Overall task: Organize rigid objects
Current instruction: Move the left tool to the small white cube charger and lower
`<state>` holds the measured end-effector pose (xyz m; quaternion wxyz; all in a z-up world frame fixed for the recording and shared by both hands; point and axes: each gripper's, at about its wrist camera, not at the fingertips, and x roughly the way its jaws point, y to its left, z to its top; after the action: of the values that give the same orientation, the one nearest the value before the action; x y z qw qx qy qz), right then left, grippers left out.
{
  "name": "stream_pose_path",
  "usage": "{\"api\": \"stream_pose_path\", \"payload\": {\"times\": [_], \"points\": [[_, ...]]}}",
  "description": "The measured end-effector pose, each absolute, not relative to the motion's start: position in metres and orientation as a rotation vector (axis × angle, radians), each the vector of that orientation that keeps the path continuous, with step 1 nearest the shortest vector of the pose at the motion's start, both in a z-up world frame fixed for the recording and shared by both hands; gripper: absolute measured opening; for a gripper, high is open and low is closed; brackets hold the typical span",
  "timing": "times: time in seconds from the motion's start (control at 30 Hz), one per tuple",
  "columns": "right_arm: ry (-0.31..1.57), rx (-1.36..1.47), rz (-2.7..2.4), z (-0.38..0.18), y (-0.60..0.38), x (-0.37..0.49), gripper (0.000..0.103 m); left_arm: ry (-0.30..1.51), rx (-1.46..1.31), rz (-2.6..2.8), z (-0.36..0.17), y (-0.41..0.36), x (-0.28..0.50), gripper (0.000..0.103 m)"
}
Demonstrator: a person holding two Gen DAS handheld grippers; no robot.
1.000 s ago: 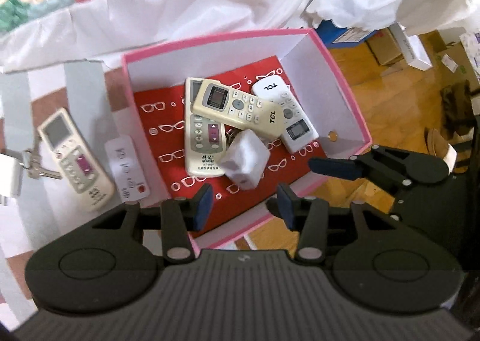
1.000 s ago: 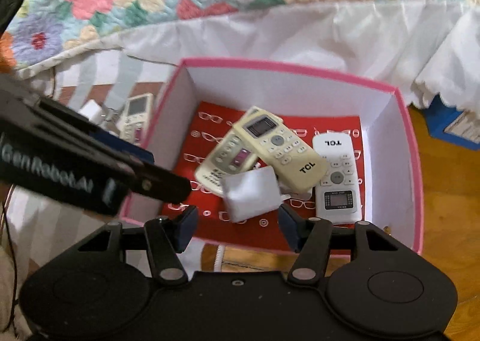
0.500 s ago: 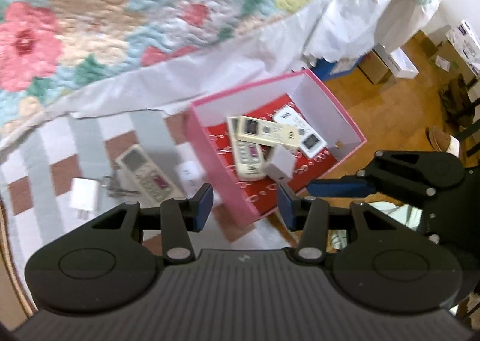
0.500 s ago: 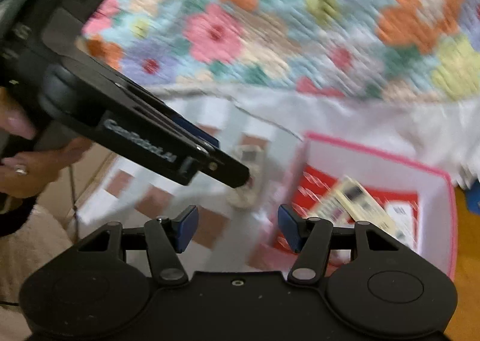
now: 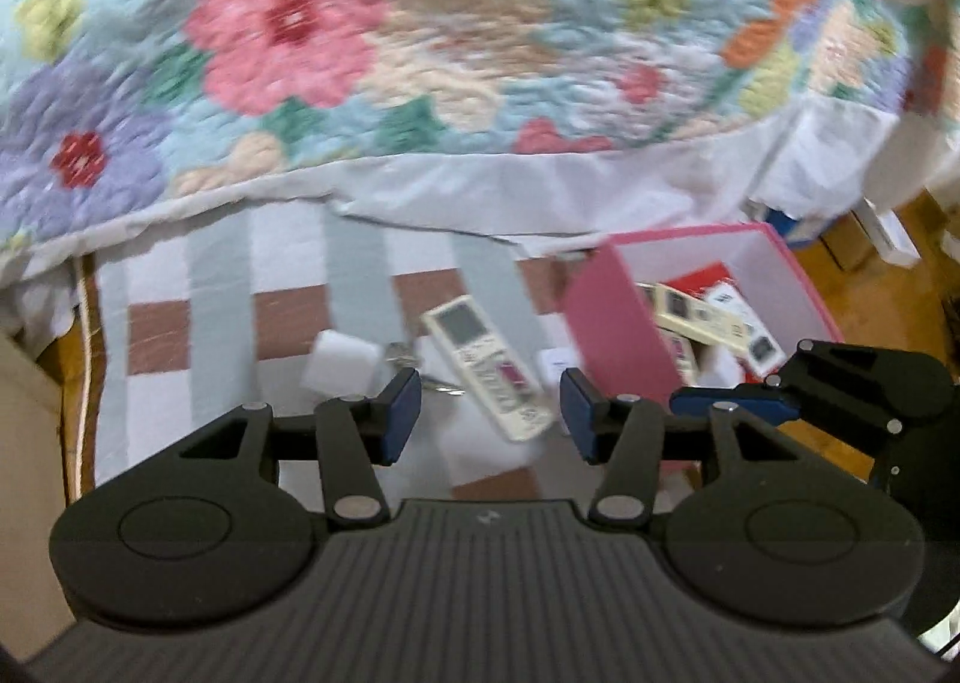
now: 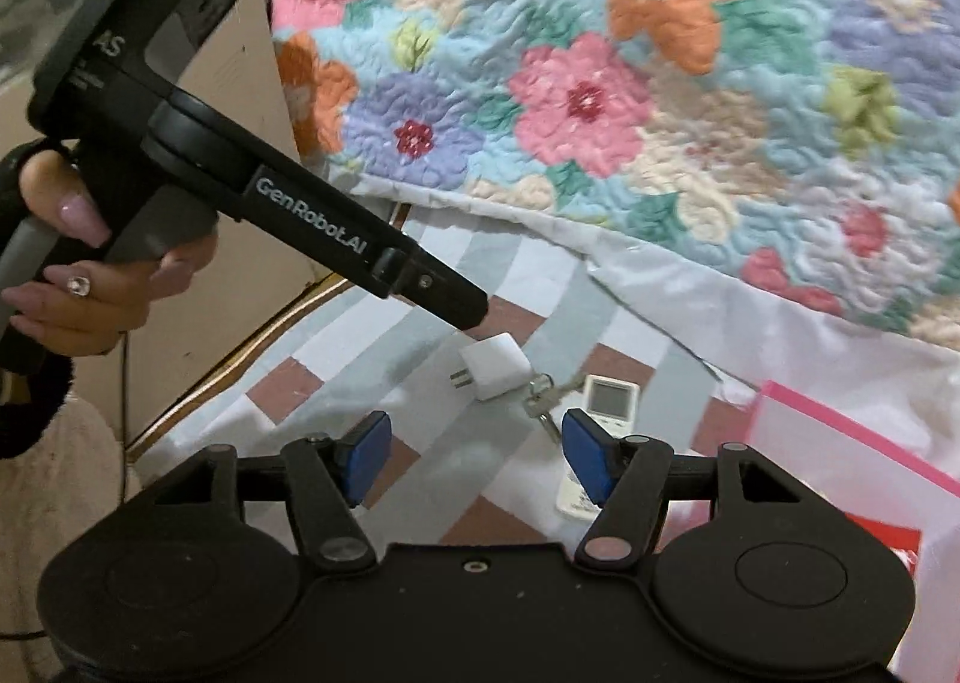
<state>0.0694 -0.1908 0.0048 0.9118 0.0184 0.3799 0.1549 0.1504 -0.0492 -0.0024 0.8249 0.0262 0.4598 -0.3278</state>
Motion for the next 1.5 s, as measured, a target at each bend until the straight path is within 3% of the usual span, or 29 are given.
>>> {"api": "stream_pose_path", "payload": {"times": [0.37, 0.77, 0.9, 1.0, 1.07, 1.13, 1.43, 1.47, 1.5], "points": [[0.760, 0.144, 0.332, -0.078, -0.166, 0.138, 0.068, 0.994, 0.031, -0.569, -0.093, -0.006, 0.208, 0.051], [0.798, 0.140, 0.247, -0.160, -0.147, 0.194, 0.067, 0.974, -0.012, -0.549, -0.172, -0.020, 0.245, 0.049], [0.842, 0.165, 0.242, -0.173, -0.154, 0.200, 0.046, 0.941, -0.063, -0.525, -0.183, -0.017, 0.253, 0.053], [0.822, 0.188, 0.241, -0.175, -0.159, 0.199, 0.046, 0.988, -0.175, -0.551, -0.189, -0.010, 0.263, 0.049], [0.817, 0.189, 0.243, -0.175, -0.159, 0.200, 0.046, 1.030, -0.248, -0.595, -0.194, -0.007, 0.266, 0.038], [0.818, 0.180, 0.254, -0.175, -0.158, 0.199, 0.047, 1.050, -0.277, -0.595, -0.194, -0.005, 0.265, 0.036], [0.897, 0.200, 0.269, -0.163, -0.147, 0.171, 0.048, 1.248, -0.377, -0.650, -0.197, 0.009, 0.246, 0.035], [0.907, 0.185, 0.272, -0.162, -0.144, 0.165, 0.051, 1.270, -0.379, -0.647, -0.197, 0.008, 0.241, 0.035], [0.903, 0.170, 0.268, -0.160, -0.142, 0.158, 0.059, 1.308, -0.390, -0.658, -0.199, 0.007, 0.237, 0.035]]}}
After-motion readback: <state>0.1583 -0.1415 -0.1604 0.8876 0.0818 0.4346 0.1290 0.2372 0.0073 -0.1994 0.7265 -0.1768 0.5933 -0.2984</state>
